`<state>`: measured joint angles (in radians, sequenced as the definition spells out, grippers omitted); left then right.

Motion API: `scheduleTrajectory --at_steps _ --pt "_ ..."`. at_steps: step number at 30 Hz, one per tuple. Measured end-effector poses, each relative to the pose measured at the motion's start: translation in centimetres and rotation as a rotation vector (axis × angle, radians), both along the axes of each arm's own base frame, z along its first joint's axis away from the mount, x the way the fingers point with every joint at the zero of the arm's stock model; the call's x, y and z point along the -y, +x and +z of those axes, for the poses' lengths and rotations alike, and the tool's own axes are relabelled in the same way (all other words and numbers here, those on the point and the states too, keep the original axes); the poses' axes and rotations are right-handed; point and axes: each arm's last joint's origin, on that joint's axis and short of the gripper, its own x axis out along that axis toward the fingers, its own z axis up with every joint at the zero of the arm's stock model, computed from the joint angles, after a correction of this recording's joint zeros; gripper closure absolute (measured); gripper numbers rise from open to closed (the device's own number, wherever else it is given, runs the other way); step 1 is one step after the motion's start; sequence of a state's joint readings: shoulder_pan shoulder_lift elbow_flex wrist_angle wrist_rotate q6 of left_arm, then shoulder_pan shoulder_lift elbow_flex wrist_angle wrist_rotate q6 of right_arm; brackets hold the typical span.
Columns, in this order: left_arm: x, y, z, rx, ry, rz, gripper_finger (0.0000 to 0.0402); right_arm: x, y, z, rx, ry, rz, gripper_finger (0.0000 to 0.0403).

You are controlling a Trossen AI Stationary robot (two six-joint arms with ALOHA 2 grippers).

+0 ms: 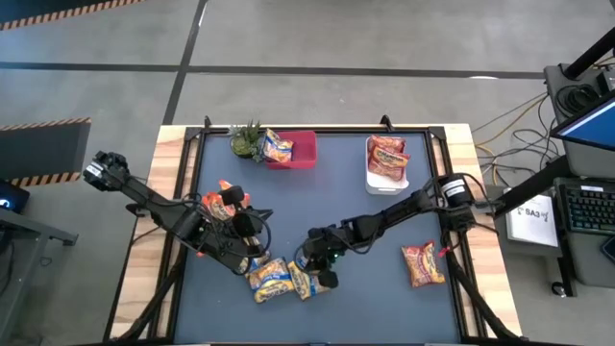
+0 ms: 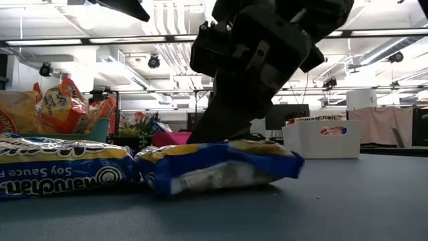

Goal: Sort Maruchan noodles
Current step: Put the blue noodle pack into the red bin

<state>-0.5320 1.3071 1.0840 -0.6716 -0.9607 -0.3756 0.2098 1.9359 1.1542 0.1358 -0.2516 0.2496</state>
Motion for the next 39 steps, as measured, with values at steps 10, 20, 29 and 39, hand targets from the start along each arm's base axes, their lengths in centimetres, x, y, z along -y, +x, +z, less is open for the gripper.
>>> scheduleTrajectory --at_steps 10,20,29,39 --pt "0.4 1.1 -0.5 0.004 -0.01 -0.019 0.0401 5.0 -0.6 1.7 -0.019 -0.325 -0.204 0.0394" --pt "-0.6 5.9 -5.1 -0.24 -0.099 -0.207 0.0402 5.4 -3.2 4.6 -0.089 -0.32 -0.191 0.0394" --pt "-2.1 9.3 -10.8 -0.459 -0.167 -0.336 0.0401 5.5 -8.1 4.4 -0.178 -0.119 -0.4 0.0394" --pt "-3.2 10.6 -14.4 -0.507 -0.185 -0.331 0.0401 5.5 -9.8 2.5 -0.203 0.146 -0.564 0.0361"
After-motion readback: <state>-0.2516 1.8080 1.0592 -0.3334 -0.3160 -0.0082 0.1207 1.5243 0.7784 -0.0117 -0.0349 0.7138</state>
